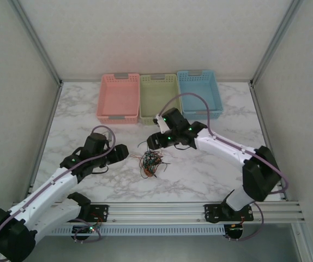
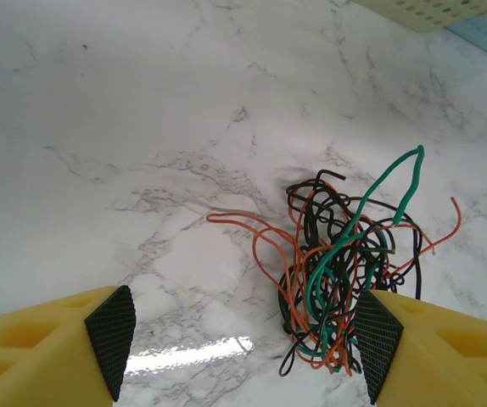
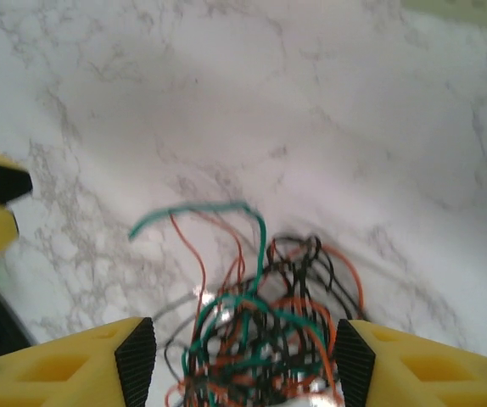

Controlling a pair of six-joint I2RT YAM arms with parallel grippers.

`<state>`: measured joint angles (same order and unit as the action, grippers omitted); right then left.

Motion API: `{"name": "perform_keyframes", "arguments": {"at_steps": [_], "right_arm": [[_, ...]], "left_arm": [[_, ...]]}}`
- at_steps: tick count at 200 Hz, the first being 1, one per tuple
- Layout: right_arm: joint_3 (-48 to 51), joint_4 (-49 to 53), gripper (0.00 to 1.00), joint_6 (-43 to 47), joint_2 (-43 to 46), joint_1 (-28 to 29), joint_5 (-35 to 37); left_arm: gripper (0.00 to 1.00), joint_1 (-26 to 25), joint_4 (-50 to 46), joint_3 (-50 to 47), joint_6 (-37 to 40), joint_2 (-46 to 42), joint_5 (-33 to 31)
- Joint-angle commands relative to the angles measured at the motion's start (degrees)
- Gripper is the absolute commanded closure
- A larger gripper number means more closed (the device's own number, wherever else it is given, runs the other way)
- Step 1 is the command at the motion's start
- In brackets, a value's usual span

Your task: Untangle the cables

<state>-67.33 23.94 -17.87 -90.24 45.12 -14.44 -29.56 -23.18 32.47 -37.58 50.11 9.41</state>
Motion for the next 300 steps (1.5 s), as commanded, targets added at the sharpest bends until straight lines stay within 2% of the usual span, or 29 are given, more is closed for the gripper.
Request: {"name": "perform_keyframes", "arguments": {"at_steps": [1,32,68,128,161,203,221,235,300], "right_arm": [[-5.43,2.6,0.4,4.24,-5.08,-0.21,0.45],[-10.3,3.7,0.44,5.49,-12.04,-0.16,-3.93],[-12.24,2.95,0.43,5.78,-16.38,-0.21,-9.34],[-13.66,3.04,0.45,6.23,-19.59,-0.19,-9.86],[-14.17,1.45,0.6,5.2,-20.64,-0.2,-9.56],[-13.32,-1.13,0.89,3.77,-19.46,-0.16,-10.2],[-12.53,-1.87,0.96,3.61,-18.24,-0.15,-9.34],[-11.0,-3.11,1.0,3.31,-16.52,-0.16,-8.63],[-3.98,-7.36,1.0,-0.61,-9.96,-0.19,-6.06]], "left_arm": [[0.29,-0.5,1.83,-1.35,-1.05,-0.07,0.79],[0.3,-0.58,0.47,-1.84,-0.85,-0.81,-0.25],[0.3,-0.58,-1.71,-2.08,-0.43,-2.79,-1.97],[0.29,-0.58,-2.64,-2.4,-0.3,-3.44,-2.73],[0.29,-0.58,-2.15,-2.34,-0.37,-3.09,-2.03],[0.29,-0.58,-0.35,-2.89,-0.83,-2.52,-0.1],[0.29,-0.58,-0.16,-2.63,-0.58,-1.73,0.21],[0.29,-0.58,0.5,-2.67,-0.56,-1.43,0.75],[0.31,-2.88,7.38,-4.27,-2.26,3.76,3.77]]}}
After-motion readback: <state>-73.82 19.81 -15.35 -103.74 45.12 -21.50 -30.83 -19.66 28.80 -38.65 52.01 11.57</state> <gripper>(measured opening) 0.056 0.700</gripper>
